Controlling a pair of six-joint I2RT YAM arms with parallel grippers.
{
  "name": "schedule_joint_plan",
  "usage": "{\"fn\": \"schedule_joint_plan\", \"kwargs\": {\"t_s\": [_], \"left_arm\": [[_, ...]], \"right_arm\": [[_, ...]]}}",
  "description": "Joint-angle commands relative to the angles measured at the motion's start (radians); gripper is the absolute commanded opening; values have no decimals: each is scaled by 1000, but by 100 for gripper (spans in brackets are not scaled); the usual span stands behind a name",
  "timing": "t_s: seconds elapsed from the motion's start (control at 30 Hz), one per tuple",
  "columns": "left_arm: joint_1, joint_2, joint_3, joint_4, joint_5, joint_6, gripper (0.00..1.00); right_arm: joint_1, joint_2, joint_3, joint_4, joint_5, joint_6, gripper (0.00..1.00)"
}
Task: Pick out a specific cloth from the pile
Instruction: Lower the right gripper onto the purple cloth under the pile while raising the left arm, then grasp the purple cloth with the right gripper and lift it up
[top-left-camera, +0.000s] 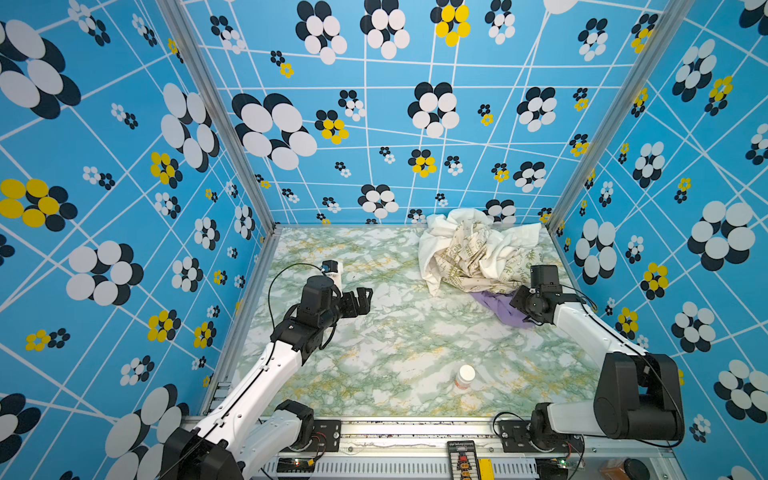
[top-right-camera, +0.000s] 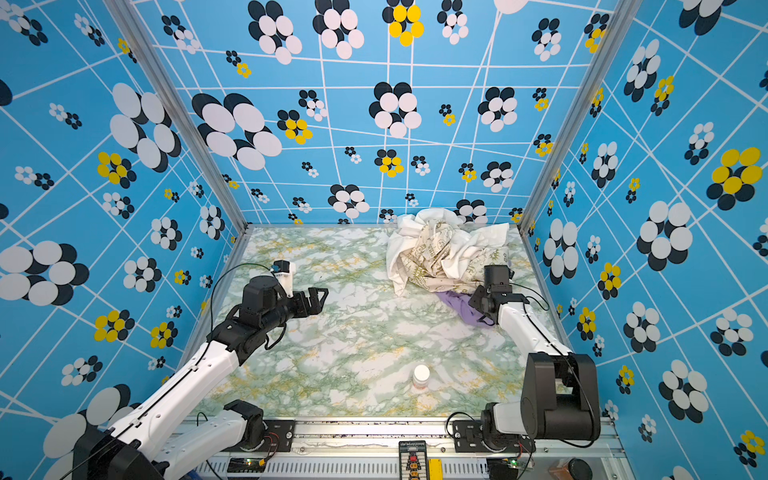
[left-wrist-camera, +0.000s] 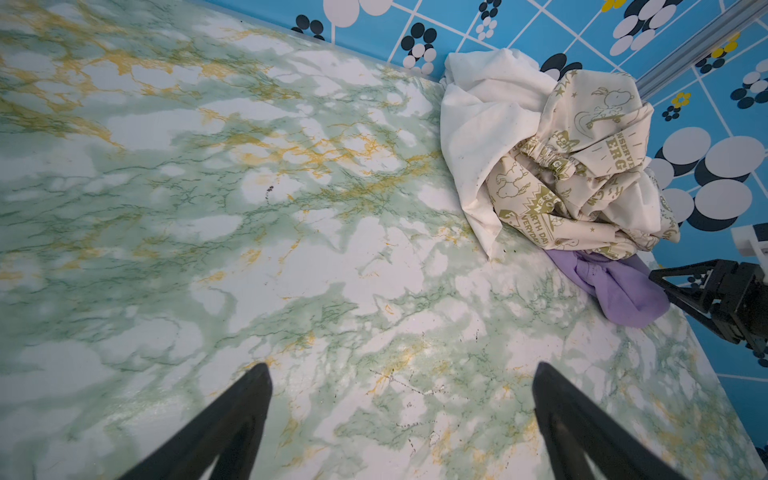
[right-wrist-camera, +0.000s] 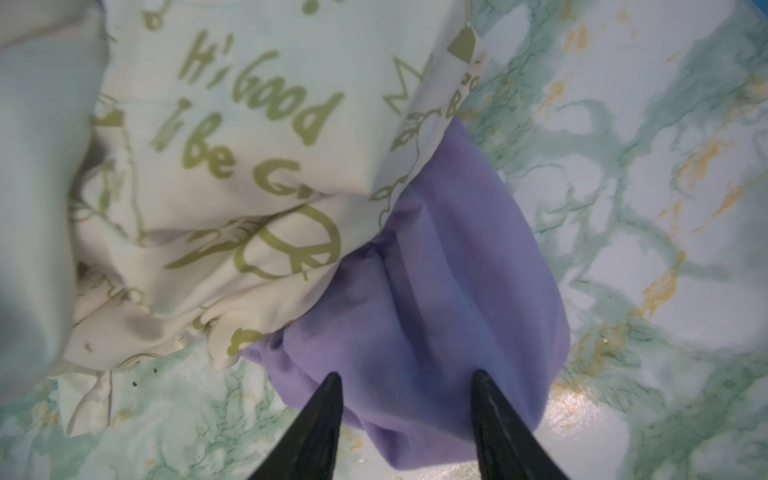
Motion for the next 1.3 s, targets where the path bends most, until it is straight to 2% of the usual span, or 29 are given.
{"fn": "schedule_joint_plan", "kwargs": {"t_s": [0.0, 0.2, 0.37, 0.93, 1.27], "left_arm": [[-18, -31, -57, 37, -59, -51, 99], [-41, -93, -110, 66, -174, -107, 99], [-42, -77, -94, 100, -203, -102, 99], [-45, 7, 42, 152, -157, 22, 99], [-46, 33, 85, 178, -153, 62, 99]], "right_arm": [[-9, 33, 18, -73, 12, 47, 47], [-11, 65, 15, -99, 1, 56, 23], [-14, 45, 6, -71, 5, 65, 1], [-18, -160, 95, -6, 107, 50, 0], [-17, -208, 199, 24, 141, 33, 0]]}}
